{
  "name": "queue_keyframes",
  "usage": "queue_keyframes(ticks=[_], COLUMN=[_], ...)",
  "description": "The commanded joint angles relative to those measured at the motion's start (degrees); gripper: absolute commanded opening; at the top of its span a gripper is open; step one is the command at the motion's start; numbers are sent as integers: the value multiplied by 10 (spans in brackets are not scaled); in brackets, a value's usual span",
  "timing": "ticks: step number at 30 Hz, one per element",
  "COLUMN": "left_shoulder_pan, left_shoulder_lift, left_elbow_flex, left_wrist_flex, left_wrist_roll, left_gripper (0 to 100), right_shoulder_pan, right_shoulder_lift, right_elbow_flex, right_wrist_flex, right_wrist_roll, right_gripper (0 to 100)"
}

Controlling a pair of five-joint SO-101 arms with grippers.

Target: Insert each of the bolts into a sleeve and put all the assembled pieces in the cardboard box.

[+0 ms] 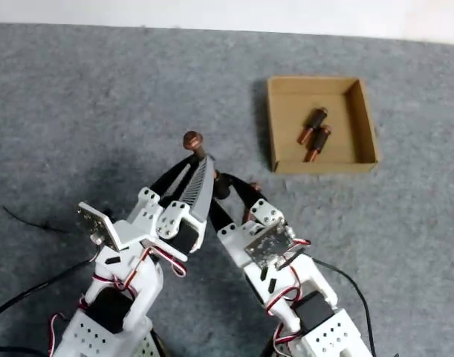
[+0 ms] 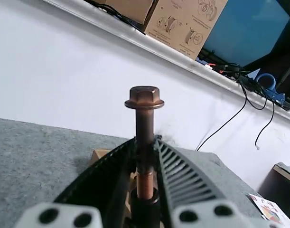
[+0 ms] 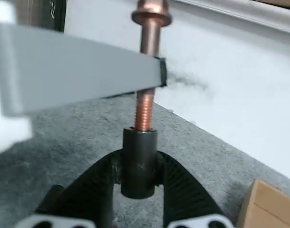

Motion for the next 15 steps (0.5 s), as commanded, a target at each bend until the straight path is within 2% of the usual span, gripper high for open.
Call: queue_keyframes(ticks=[1, 15], left_shoulder_pan=[5, 6], left_shoulder_lift=[-7, -8], left_elbow_flex=[-8, 7], left_wrist_flex=[-9, -8], left_wrist_roll=[-1, -1], left_gripper=[11, 7], right_shoulder_pan=[-4, 0], right_shoulder_lift=[-12, -12], right_elbow_flex=[12, 12], right_wrist_flex=[-2, -4], right_wrist_roll=[19, 21], right_gripper=[5, 5])
